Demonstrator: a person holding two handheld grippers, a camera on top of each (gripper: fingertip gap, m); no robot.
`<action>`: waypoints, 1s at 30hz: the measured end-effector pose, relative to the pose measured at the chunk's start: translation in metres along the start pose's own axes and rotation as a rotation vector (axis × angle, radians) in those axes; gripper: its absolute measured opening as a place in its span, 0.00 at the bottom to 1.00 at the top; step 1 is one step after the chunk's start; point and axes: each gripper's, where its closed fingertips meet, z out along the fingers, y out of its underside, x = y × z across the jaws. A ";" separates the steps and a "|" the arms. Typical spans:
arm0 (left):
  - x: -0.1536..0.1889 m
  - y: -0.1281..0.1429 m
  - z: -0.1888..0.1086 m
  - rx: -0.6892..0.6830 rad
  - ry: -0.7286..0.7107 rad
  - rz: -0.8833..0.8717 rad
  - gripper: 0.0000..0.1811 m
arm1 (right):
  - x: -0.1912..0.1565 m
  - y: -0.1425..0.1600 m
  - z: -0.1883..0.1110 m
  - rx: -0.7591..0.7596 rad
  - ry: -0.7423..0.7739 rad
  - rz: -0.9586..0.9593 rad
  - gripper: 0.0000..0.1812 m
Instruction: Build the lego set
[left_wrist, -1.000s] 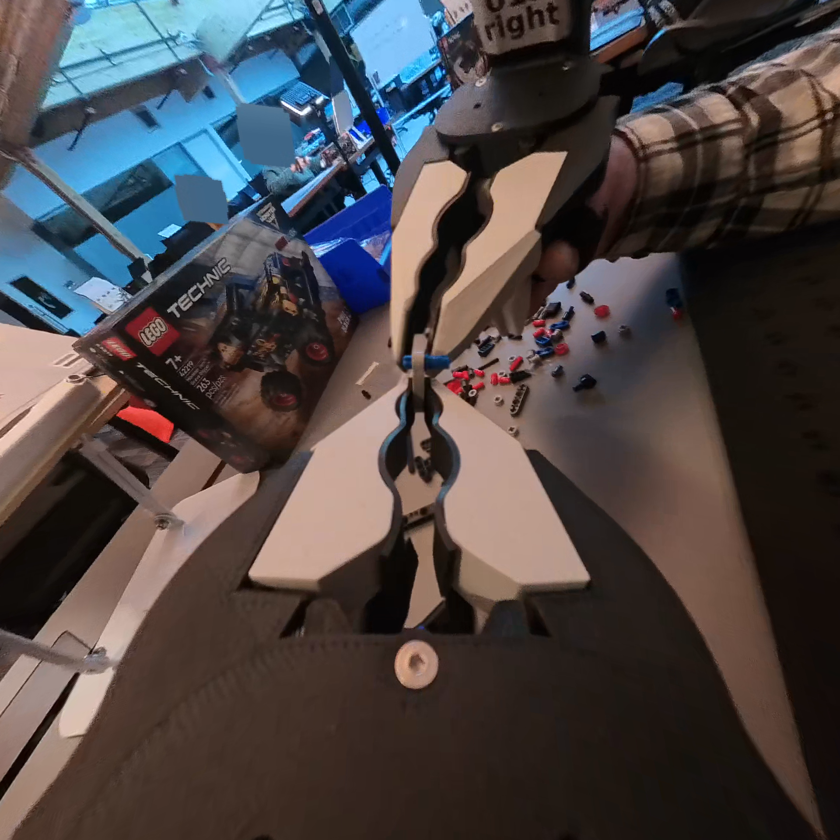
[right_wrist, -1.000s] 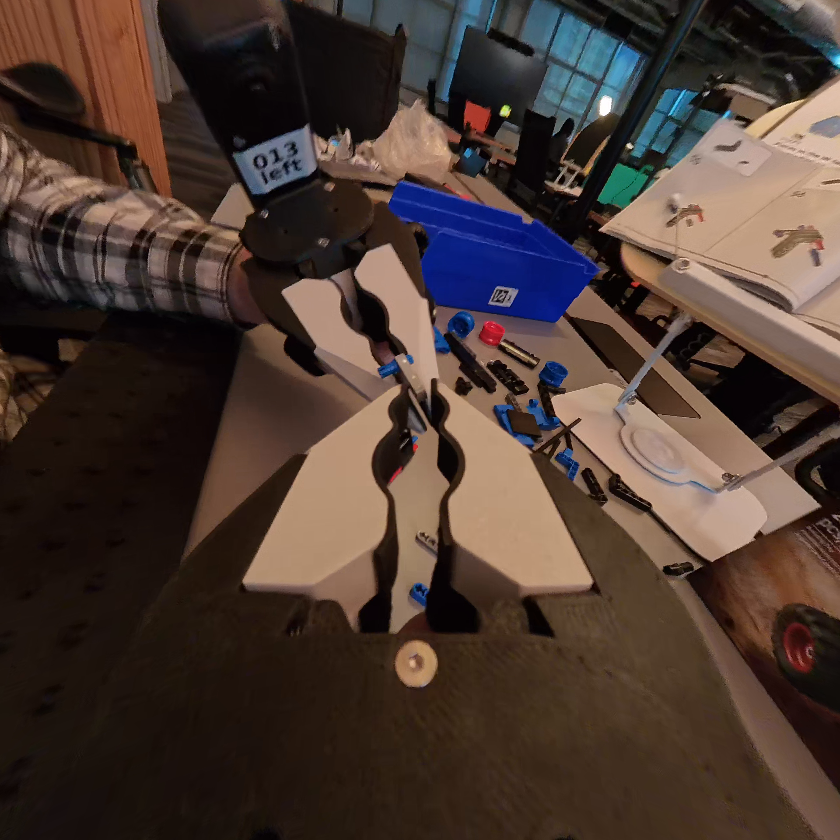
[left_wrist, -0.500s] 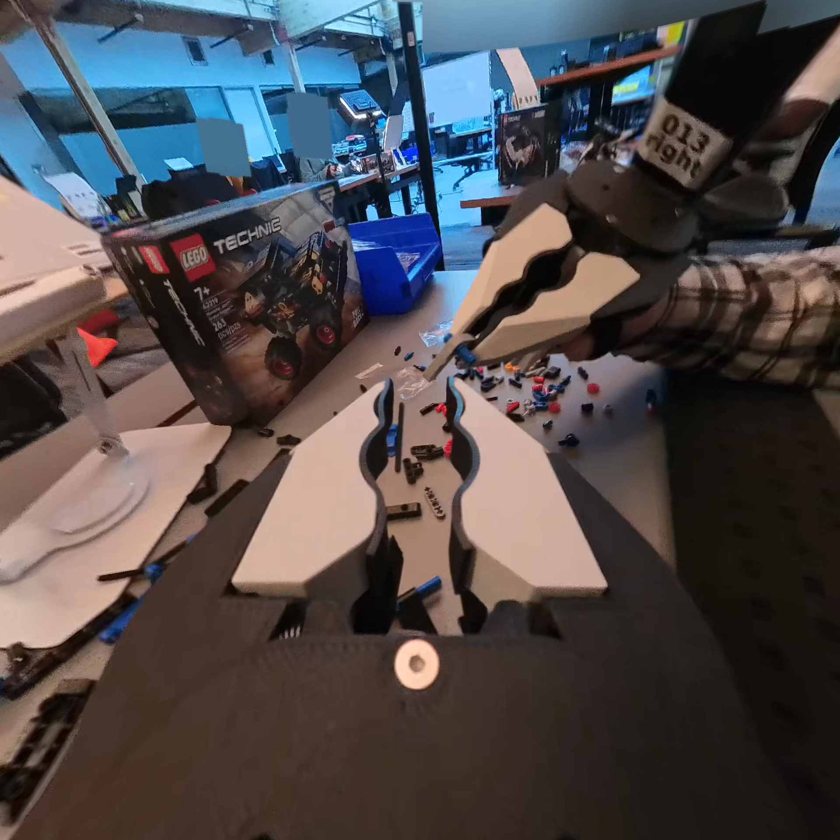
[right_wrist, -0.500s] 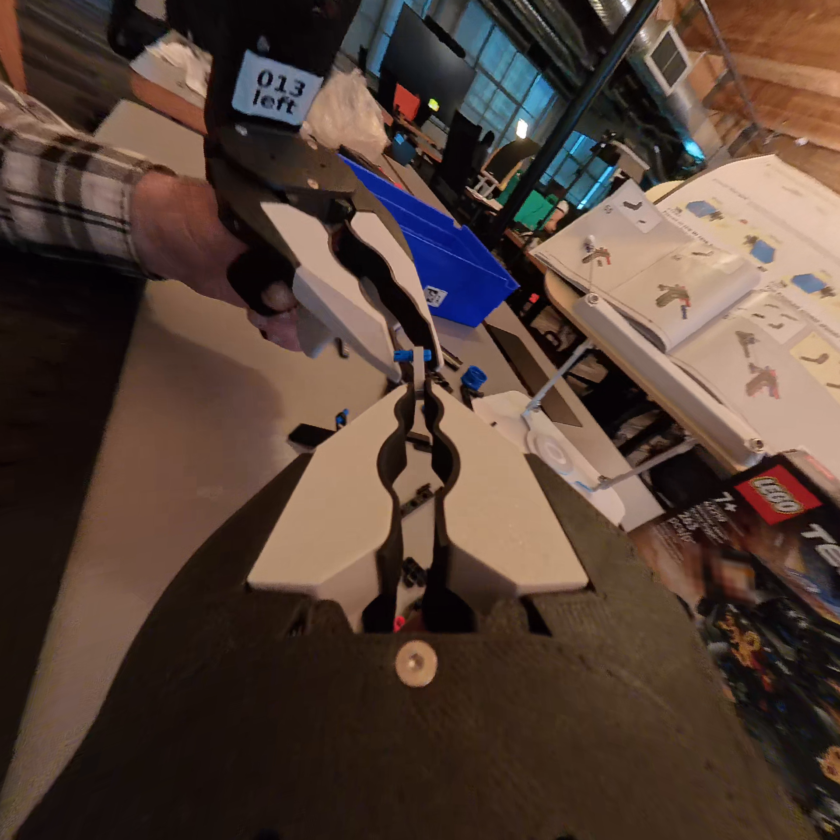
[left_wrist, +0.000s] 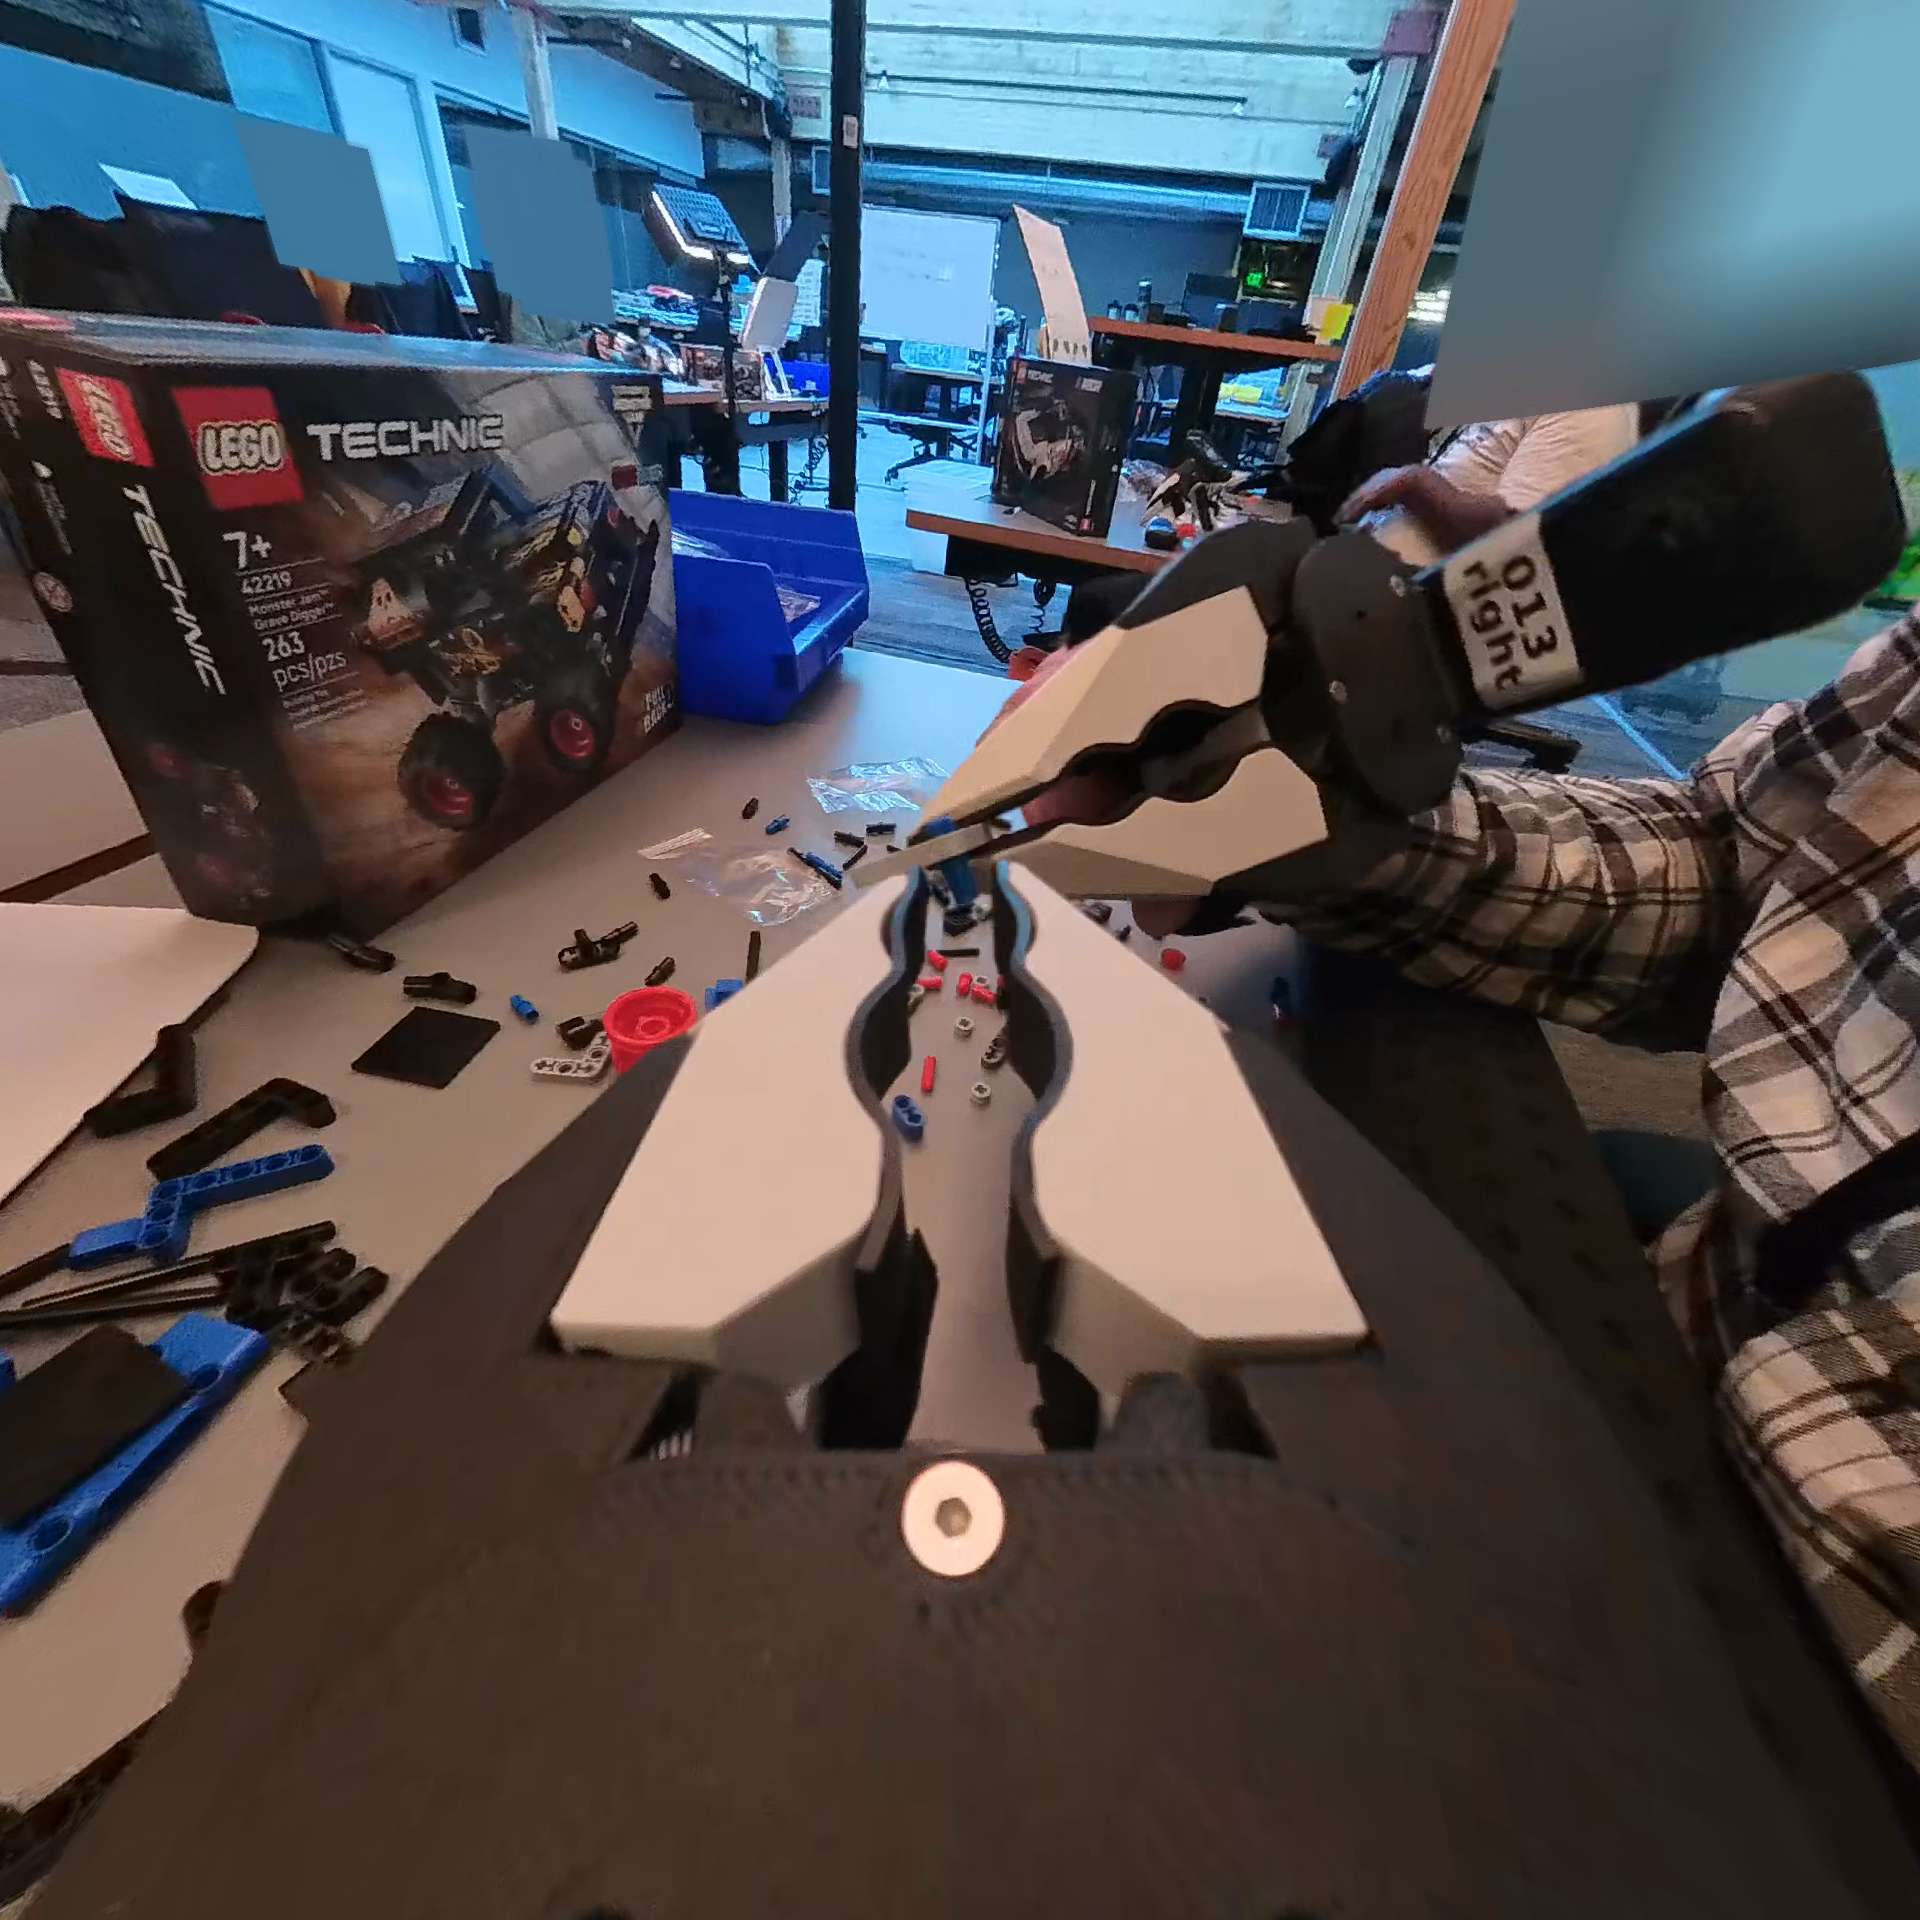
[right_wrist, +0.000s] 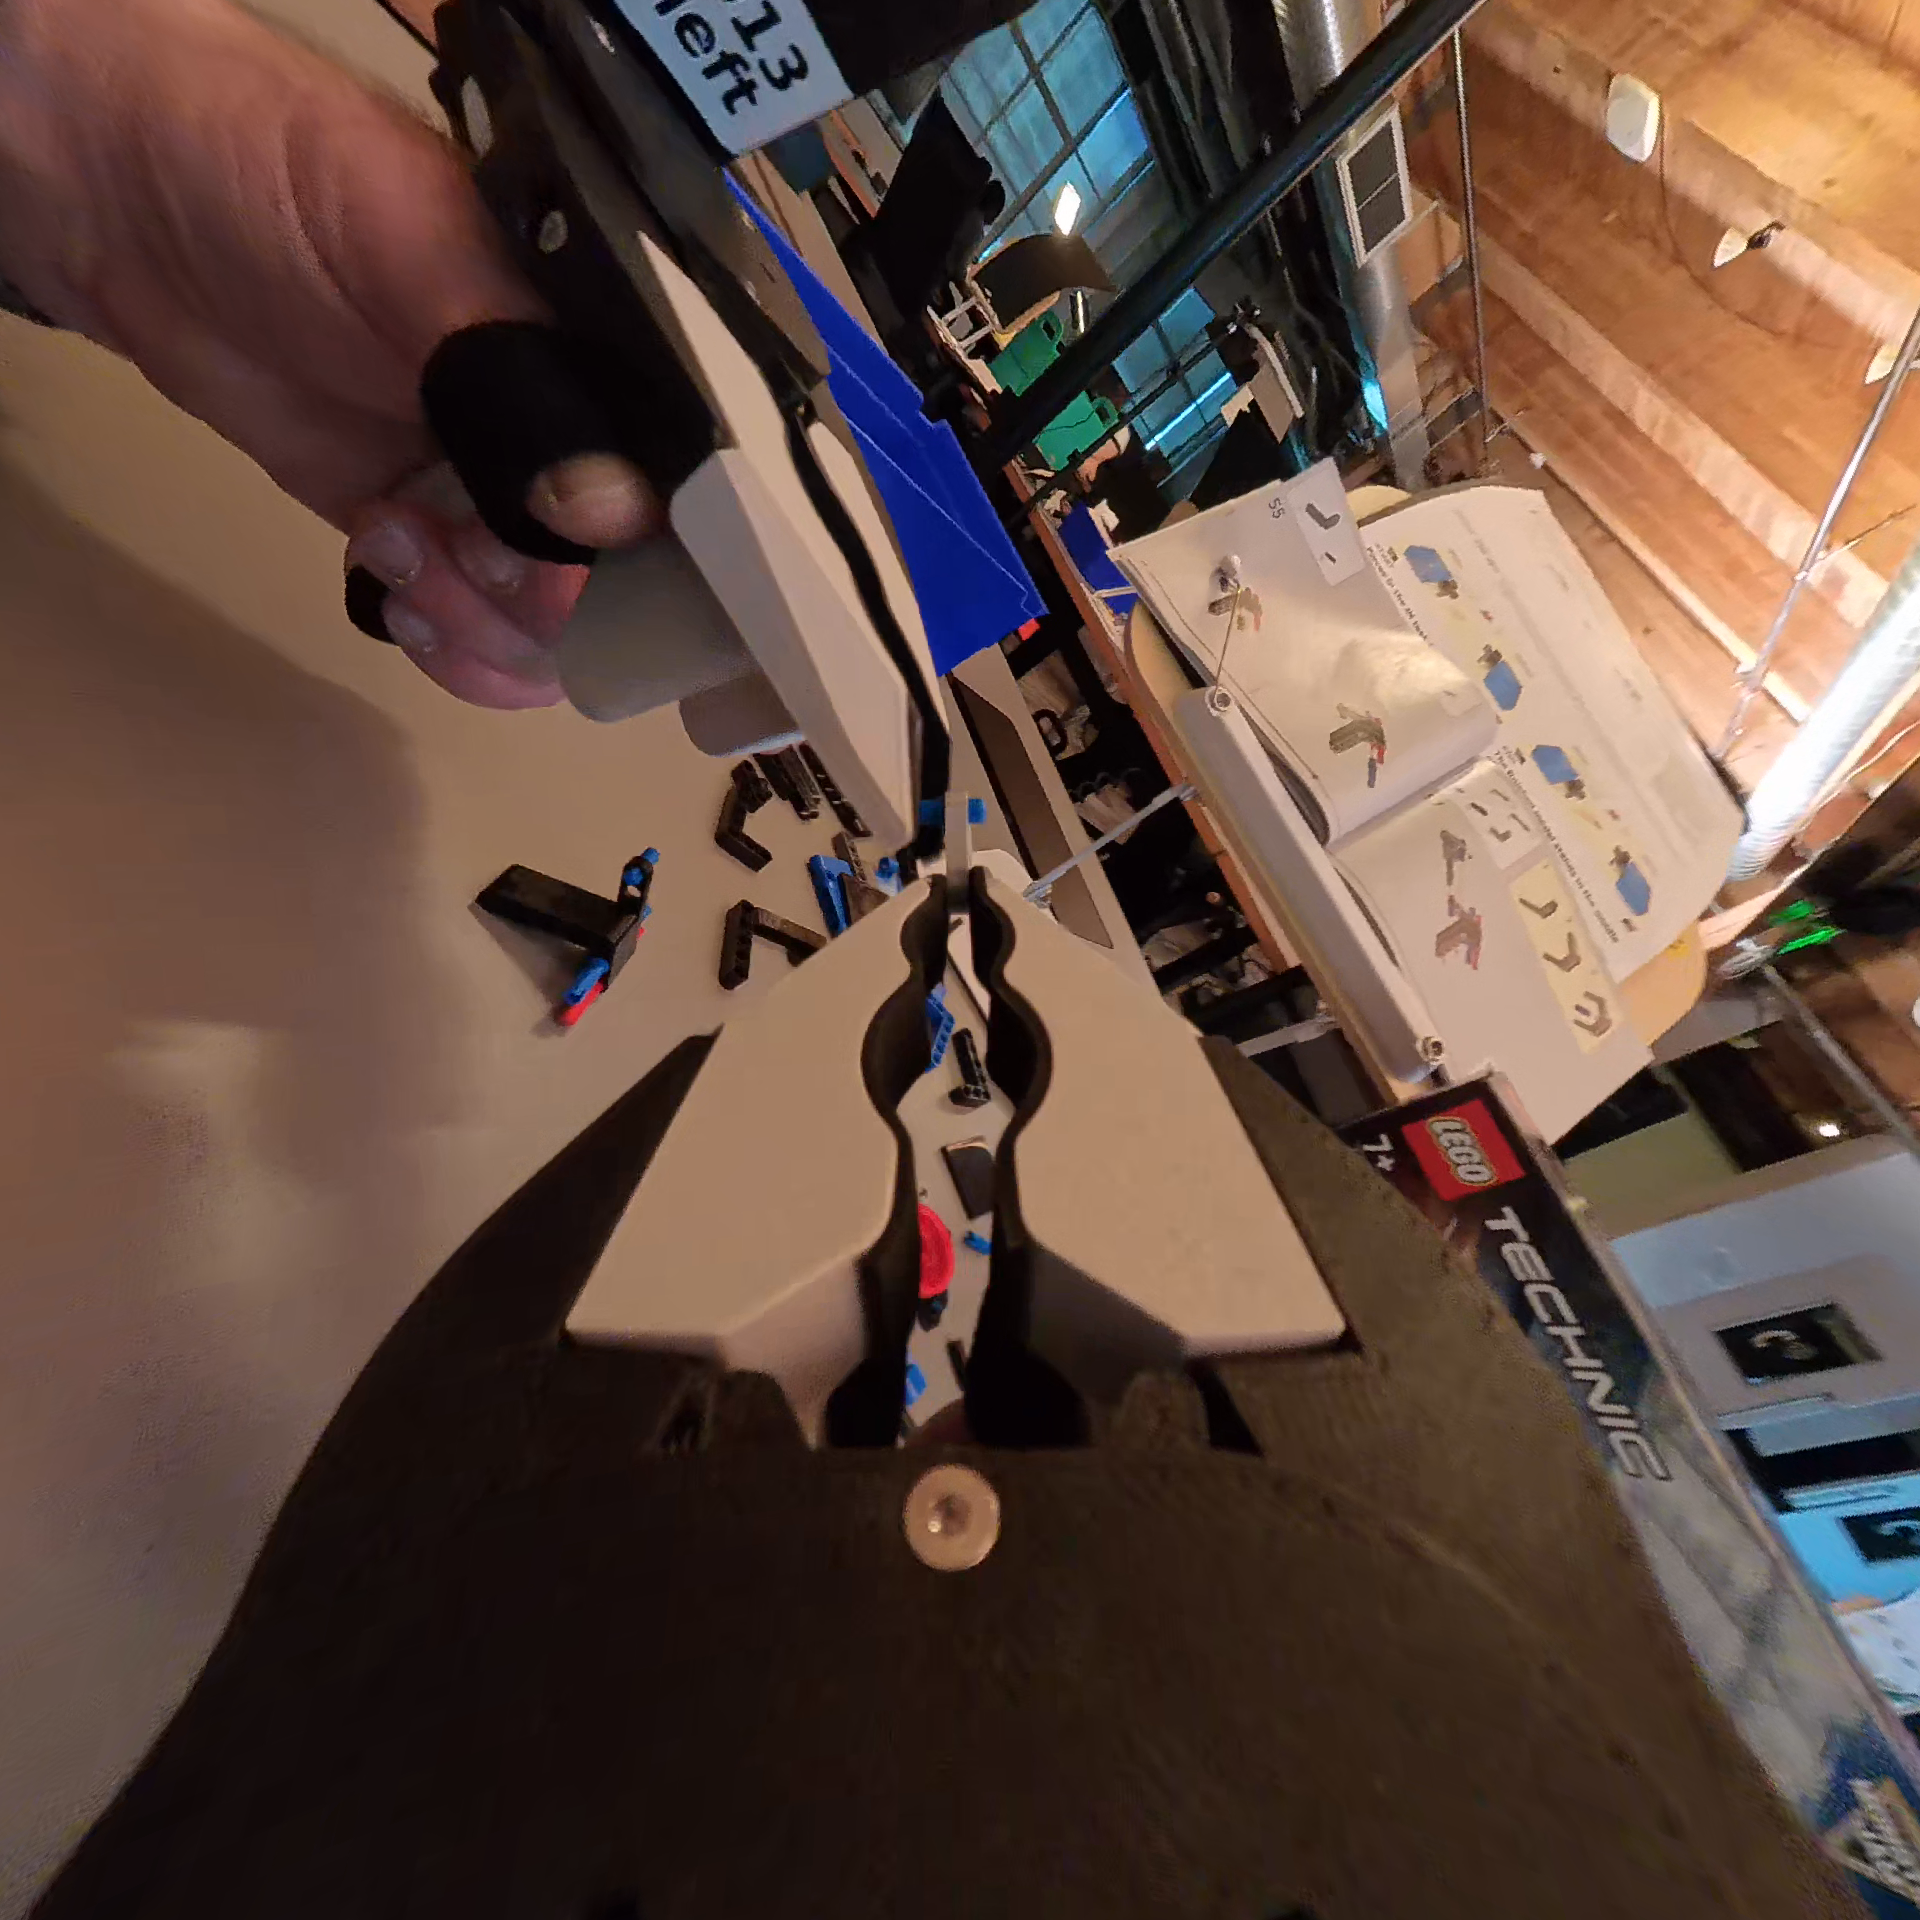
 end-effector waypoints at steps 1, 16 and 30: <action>-0.001 0.000 0.000 0.005 -0.002 -0.001 0.03 | 0.000 0.000 0.000 -0.005 0.008 -0.023 0.00; -0.008 -0.007 -0.015 0.011 -0.045 0.092 0.01 | 0.009 0.000 -0.006 0.048 0.001 0.090 0.10; -0.046 0.003 -0.089 -0.034 -0.269 0.202 0.00 | 0.041 0.057 -0.007 -0.056 0.013 0.443 0.06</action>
